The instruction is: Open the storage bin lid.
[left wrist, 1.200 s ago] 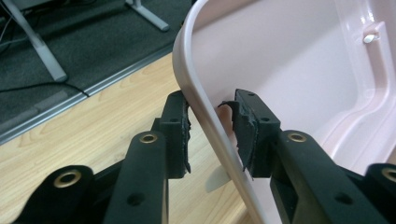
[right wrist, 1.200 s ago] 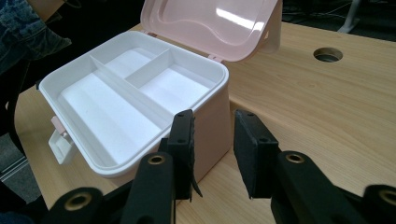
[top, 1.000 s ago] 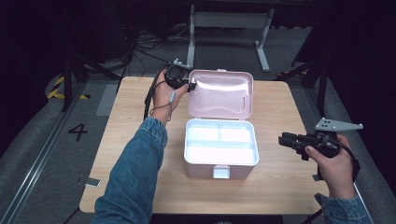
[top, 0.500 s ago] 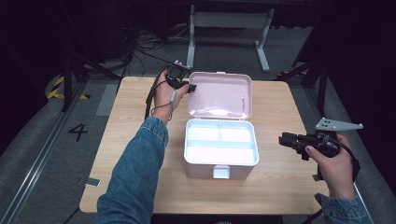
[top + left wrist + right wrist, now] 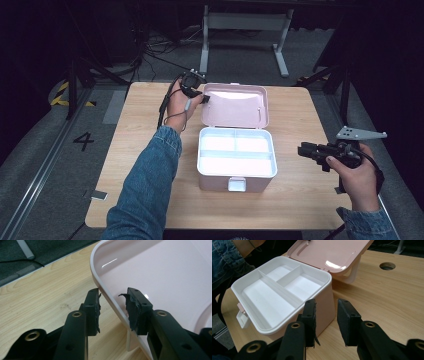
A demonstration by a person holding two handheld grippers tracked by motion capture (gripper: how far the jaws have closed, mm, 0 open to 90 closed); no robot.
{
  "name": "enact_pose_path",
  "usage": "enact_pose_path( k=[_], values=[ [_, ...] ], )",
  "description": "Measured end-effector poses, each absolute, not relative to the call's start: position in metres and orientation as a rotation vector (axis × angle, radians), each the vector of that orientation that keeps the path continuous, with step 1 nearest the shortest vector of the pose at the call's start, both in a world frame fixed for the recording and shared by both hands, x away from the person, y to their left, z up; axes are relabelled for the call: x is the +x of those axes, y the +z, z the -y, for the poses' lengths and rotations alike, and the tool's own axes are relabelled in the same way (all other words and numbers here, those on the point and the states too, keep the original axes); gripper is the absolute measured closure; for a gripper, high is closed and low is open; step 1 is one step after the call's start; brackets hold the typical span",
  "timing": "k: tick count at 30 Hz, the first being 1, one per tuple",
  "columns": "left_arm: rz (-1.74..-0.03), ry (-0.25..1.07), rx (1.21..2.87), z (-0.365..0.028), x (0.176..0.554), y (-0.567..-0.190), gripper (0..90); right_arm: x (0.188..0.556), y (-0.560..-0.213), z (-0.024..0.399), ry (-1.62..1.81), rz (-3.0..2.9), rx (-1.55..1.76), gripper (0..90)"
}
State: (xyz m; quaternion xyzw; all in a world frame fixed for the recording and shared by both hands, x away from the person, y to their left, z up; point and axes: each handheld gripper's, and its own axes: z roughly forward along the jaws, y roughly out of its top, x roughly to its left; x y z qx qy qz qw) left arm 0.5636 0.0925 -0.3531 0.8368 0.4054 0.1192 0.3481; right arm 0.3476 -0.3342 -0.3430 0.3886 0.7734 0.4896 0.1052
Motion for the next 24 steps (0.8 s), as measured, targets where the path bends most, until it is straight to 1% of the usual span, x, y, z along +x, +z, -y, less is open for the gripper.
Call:
enact_pose_path(
  k=[9,16,24],
  values=[
    [-1.067,0.284,2.186,-0.093,0.566,-0.362,64.9,0.349,-0.344,0.334,1.445,-2.282,1.15,69.1],
    [-1.085,0.251,2.197,-0.093,0.568,-0.369,63.6,0.35,-0.345,0.333,1.442,-2.287,1.153,68.8],
    [-1.091,0.253,2.207,-0.093,0.569,-0.373,62.5,0.352,-0.346,0.333,1.444,-2.287,1.163,68.4]
  ],
)
